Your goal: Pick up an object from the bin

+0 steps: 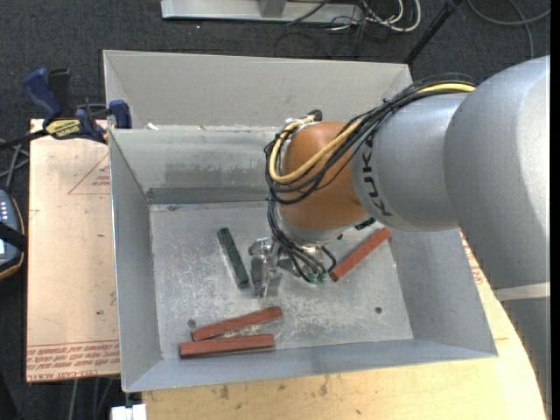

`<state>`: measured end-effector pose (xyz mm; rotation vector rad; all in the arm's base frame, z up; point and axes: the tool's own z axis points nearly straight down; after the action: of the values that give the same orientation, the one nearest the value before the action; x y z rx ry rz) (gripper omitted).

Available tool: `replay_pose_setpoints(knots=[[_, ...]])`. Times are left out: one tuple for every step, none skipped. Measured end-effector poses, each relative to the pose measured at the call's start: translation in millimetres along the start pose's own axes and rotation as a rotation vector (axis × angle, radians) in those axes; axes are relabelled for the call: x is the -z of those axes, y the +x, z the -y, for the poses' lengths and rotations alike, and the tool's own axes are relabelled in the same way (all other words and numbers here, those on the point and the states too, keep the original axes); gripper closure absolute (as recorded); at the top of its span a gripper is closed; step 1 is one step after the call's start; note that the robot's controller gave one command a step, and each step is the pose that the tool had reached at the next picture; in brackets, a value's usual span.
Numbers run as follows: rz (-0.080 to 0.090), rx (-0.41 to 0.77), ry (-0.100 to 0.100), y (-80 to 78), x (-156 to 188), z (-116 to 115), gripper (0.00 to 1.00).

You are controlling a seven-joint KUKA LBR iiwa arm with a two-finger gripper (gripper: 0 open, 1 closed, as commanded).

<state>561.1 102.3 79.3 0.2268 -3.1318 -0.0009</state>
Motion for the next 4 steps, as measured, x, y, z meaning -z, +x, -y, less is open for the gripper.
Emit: replay_pose_setpoints(knots=[[0.002, 0.145, -0.001, 22.0, 6, -22, 0.0], [0.002, 0.144, -0.001, 22.0, 6, -22, 0.0], [-0.004, 0.198, 0.001, 41.0, 33, -39, 0.0], [0.003, 0.316, 0.0, 59.7, 58, -60, 0.0]])
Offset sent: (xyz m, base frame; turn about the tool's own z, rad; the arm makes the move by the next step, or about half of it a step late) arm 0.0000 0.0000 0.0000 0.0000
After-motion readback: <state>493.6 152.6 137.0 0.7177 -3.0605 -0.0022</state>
